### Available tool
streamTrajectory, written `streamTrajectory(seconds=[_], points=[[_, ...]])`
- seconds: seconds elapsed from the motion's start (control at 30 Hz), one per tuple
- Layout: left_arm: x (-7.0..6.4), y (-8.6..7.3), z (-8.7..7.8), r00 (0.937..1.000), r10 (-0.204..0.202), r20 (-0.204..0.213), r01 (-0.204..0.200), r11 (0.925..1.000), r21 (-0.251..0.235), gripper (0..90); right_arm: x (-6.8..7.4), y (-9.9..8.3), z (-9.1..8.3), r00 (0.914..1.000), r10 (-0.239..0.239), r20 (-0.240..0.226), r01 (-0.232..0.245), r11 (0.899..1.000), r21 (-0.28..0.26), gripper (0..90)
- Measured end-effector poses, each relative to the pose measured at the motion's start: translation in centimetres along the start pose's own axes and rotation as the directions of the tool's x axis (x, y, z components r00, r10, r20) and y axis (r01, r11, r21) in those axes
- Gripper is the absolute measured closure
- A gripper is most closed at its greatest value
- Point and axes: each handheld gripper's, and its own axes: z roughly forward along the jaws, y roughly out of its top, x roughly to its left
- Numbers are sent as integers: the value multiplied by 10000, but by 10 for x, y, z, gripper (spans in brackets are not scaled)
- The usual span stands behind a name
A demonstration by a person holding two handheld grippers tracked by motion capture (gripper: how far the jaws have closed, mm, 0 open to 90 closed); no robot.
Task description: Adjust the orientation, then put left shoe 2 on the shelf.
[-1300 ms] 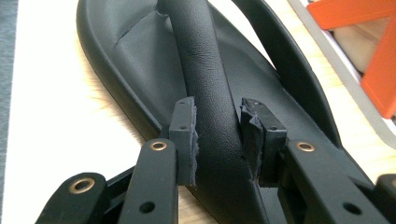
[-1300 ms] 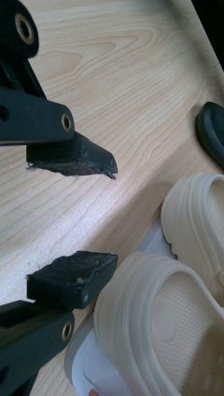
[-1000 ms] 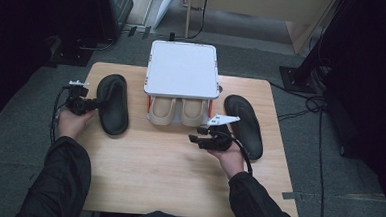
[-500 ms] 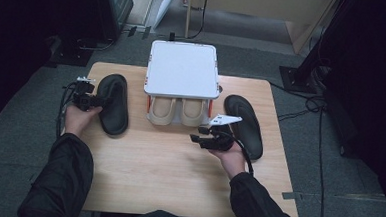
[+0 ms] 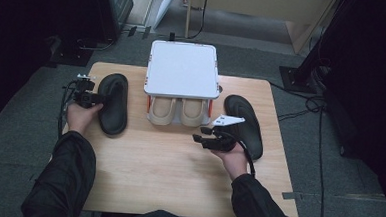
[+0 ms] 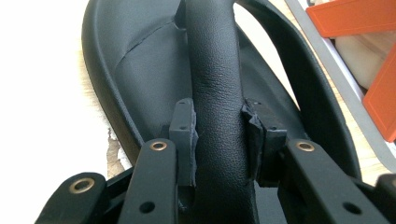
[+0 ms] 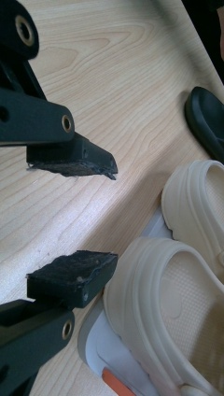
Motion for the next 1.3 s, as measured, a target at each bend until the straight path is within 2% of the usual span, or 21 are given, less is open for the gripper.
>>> streamTrajectory(seconds=[0.17,0.33,0.47,0.63,0.87,1.17,1.3], points=[[-4,3,-6,9997,232,-62,-233,9997,-42,681,0,0,0,10000,3,-25,-3,9999,-102,509],[-9,6,-12,9995,263,175,-262,9996,-91,682,1,0,2,10000,39,-69,-39,10000,-37,509],[-15,9,-17,9980,515,377,-513,9987,-65,683,1,0,3,10000,33,-56,-33,10000,5,509],[-19,11,-22,9979,452,459,-447,9989,-116,682,3,1,3,10000,-12,-73,12,10000,-8,509],[-29,17,-35,9965,628,549,-613,9977,-278,682,3,1,3,9999,-41,-108,40,10000,-22,509],[-35,22,-39,9958,704,587,-694,9974,-186,682,3,1,3,9999,-26,-132,27,10000,31,509],[-37,24,-39,9965,553,628,-538,9982,-248,682,3,1,4,9999,-6,-149,7,10000,53,509]])
